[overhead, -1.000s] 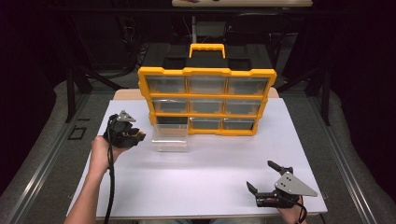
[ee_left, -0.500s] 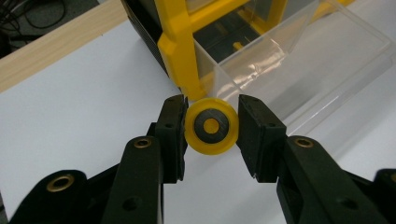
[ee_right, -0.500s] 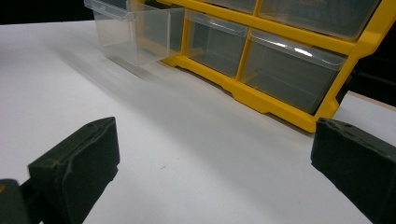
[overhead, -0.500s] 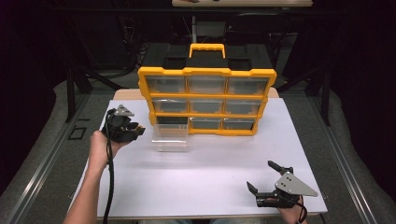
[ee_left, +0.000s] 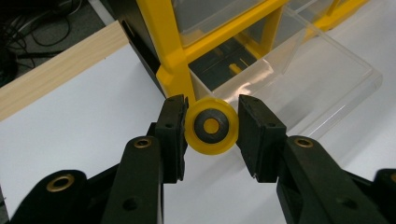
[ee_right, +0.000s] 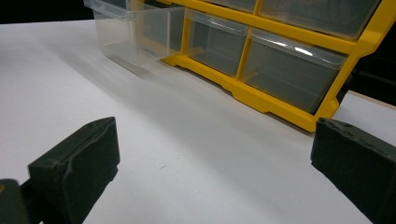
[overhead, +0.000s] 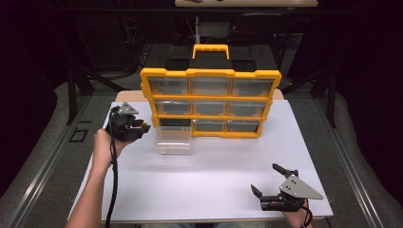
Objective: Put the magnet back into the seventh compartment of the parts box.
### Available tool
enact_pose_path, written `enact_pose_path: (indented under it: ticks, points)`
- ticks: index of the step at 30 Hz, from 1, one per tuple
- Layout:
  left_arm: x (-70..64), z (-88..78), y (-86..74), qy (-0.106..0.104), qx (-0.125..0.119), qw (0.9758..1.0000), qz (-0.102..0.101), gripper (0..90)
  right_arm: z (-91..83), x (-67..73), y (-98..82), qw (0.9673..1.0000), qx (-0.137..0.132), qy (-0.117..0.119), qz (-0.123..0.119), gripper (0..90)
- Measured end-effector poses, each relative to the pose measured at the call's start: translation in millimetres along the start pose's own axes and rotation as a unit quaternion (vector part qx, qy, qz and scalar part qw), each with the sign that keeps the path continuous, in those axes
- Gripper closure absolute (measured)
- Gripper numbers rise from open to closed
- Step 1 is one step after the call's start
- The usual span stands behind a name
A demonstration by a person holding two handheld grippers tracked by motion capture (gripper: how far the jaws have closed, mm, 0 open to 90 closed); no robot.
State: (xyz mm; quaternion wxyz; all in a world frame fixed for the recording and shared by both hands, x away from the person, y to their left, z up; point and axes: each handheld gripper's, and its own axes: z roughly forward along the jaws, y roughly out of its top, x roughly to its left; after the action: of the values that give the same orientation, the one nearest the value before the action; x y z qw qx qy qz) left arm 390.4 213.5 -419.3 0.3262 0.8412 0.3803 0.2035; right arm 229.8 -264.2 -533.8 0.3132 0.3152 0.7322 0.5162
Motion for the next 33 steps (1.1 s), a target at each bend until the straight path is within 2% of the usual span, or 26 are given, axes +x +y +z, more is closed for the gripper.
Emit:
enact_pose_path:
  ticks: [20,33]
  points:
    - [-14.7,2.9,15.4,-0.009,-0.011,0.9995,0.029,63.4,-0.7,-1.3,0.2,1.0,-0.001,-0.002,-0.001,0.7]
    - [-21.5,9.6,21.6,-0.014,-0.021,0.999,0.038,63.4,-1.1,-1.0,0.5,1.0,0.0,-0.004,-0.002,0.7]
